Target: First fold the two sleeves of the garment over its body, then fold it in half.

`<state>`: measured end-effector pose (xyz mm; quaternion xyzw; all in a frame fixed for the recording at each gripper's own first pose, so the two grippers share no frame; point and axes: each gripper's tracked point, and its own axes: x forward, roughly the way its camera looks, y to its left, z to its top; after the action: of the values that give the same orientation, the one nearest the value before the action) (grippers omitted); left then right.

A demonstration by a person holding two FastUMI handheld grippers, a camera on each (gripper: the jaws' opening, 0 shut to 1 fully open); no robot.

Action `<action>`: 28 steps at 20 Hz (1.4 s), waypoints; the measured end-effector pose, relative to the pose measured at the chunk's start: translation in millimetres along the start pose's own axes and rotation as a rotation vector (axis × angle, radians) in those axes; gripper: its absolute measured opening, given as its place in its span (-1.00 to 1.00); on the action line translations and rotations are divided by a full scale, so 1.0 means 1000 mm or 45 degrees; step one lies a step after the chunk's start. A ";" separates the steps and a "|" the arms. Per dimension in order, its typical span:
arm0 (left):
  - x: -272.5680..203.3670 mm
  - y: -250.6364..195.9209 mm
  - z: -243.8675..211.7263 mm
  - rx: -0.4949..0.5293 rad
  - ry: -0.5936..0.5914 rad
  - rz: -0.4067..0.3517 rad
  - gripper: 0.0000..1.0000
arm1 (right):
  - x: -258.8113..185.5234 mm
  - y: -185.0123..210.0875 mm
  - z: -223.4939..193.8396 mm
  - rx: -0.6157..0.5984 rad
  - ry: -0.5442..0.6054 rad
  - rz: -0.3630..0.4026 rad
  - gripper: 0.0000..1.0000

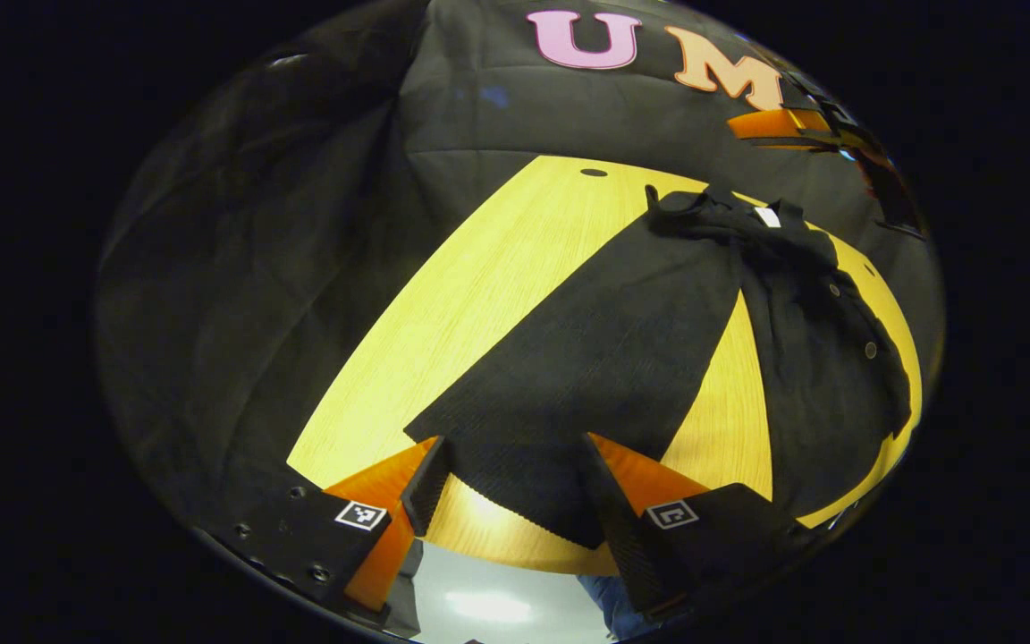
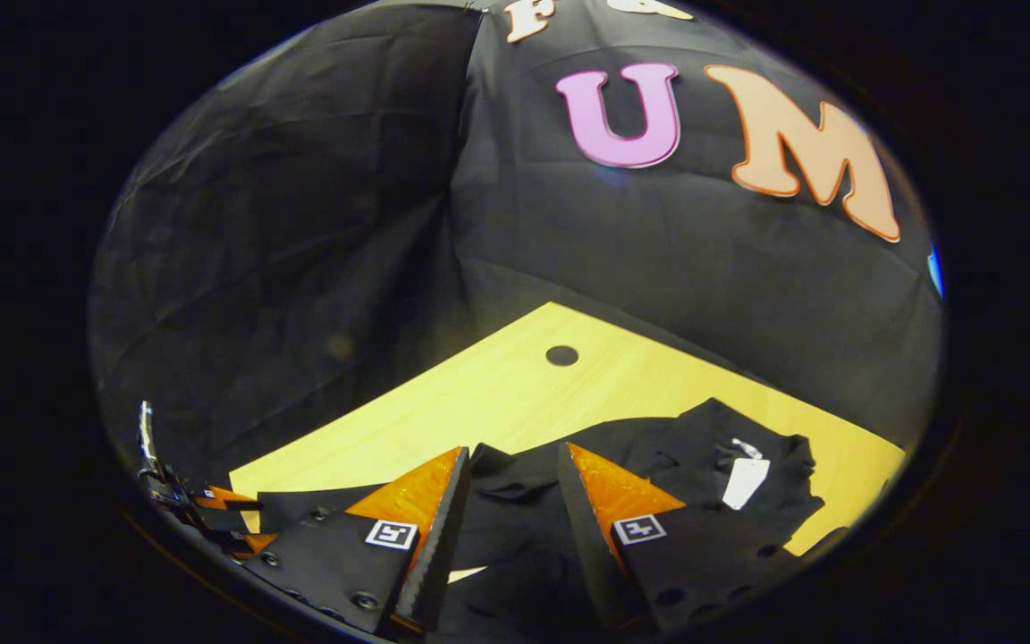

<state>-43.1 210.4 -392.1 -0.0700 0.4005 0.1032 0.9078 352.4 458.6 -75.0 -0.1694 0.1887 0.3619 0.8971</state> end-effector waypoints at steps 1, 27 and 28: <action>-0.001 0.000 0.001 -0.010 -0.014 -0.005 0.80 | -0.013 -0.008 0.006 0.024 -0.030 -0.020 0.30; -0.003 -0.029 0.003 0.026 -0.028 -0.103 -0.98 | -0.277 -0.144 -0.072 0.455 -0.423 -0.665 0.28; -0.003 -0.029 0.002 0.008 -0.020 -0.099 -0.98 | -0.278 -0.144 -0.076 0.487 -0.439 -0.676 0.32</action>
<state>-36.8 182.2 -387.7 -0.0817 0.3906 0.0669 0.9145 253.0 164.6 11.5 0.0216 0.0485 0.0981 0.9938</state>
